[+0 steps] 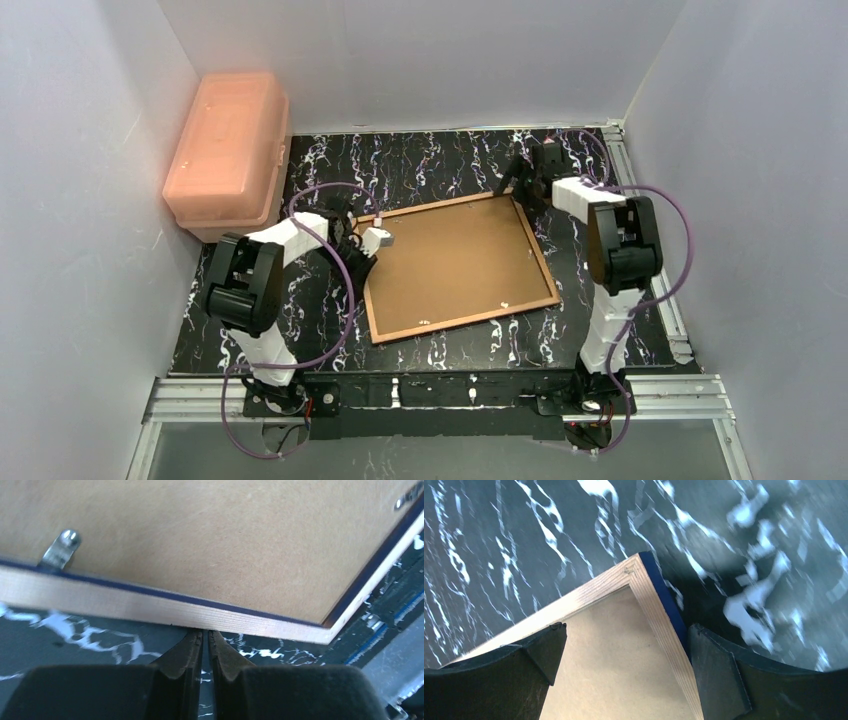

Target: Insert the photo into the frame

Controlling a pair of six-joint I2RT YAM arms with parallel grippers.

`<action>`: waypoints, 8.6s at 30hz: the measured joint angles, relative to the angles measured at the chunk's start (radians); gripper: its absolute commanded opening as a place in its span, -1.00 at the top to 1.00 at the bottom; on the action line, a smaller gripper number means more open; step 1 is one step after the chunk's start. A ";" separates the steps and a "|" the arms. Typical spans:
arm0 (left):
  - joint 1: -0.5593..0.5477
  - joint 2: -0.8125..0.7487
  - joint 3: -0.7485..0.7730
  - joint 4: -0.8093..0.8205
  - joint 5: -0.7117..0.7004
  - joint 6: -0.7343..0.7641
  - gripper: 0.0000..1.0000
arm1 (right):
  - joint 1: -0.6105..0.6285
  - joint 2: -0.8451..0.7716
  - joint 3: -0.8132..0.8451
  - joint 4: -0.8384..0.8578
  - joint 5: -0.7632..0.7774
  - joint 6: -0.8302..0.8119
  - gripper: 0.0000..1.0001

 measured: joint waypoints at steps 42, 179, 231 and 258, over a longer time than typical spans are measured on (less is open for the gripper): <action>0.153 0.534 0.842 -0.227 0.084 -0.167 0.60 | 0.267 -0.653 -0.573 -0.267 -0.014 0.140 -0.97; 0.239 0.293 0.232 -0.035 0.393 -0.342 0.91 | 0.717 0.102 -0.003 0.370 -0.171 0.369 -0.79; 0.237 0.286 0.229 -0.035 0.389 -0.328 0.94 | 0.797 0.040 -0.051 0.327 -0.022 0.289 -0.78; 0.237 0.273 0.207 -0.043 0.391 -0.313 0.94 | 0.798 0.107 0.023 0.358 -0.037 0.275 -0.77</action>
